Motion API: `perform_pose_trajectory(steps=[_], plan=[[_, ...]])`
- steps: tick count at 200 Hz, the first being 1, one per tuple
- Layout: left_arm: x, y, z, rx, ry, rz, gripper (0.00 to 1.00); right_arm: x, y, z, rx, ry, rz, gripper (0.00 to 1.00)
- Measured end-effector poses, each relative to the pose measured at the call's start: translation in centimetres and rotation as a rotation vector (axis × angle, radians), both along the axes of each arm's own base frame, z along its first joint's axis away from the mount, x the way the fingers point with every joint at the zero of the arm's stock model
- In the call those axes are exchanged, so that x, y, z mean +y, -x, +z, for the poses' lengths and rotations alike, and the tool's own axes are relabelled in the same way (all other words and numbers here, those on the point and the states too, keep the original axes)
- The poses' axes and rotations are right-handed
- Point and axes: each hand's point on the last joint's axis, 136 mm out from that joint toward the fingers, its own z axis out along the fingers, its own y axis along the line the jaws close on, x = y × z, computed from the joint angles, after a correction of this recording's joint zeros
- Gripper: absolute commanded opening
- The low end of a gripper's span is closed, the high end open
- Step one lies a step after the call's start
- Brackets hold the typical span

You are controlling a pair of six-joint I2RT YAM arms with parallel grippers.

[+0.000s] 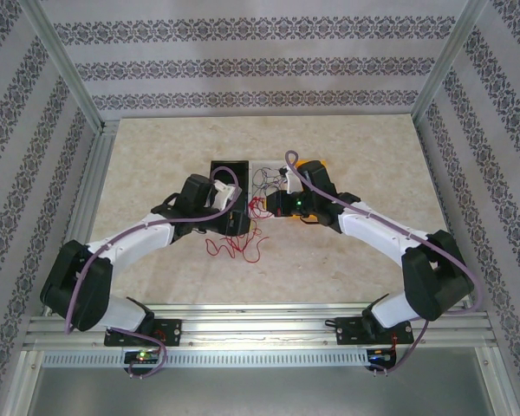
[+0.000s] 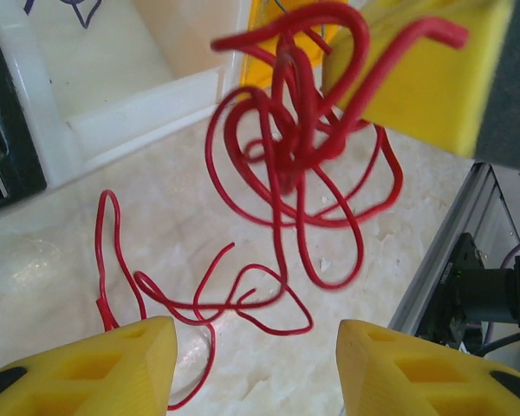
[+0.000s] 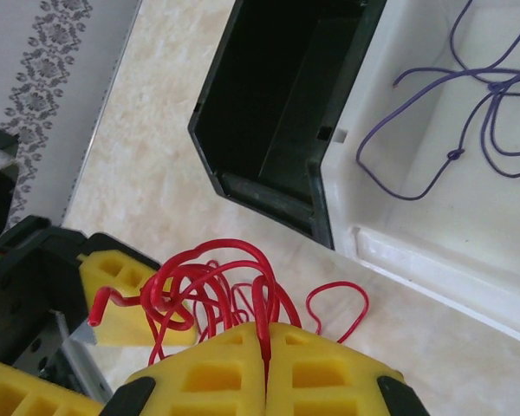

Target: Untangle the cables

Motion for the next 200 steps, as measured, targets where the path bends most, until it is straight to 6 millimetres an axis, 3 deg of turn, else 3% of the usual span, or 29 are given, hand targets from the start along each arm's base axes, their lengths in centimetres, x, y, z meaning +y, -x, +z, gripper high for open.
perform_pose_trajectory(steps=[35, 57, 95, 138, 200], plan=[[-0.3, -1.3, -0.3, -0.029, -0.010, 0.016, 0.47, 0.4, 0.5, 0.3, 0.026, -0.029, 0.021, 0.02], [-0.4, -2.0, -0.8, -0.035, -0.026, 0.027, 0.34, 0.4, 0.7, 0.6, 0.030, -0.044, 0.029, 0.02], [-0.4, -2.9, -1.0, -0.059, -0.037, 0.043, 0.00, -0.1, 0.6, 1.2, 0.023, -0.059, 0.020, 0.03], [0.3, -4.1, -0.2, -0.110, -0.051, 0.117, 0.00, -1.3, 0.6, 0.6, 0.043, -0.054, -0.021, 0.04], [2.4, -5.0, 3.3, -0.189, 0.003, 0.255, 0.00, -4.3, 0.0, -1.4, 0.062, 0.006, -0.132, 0.06]])
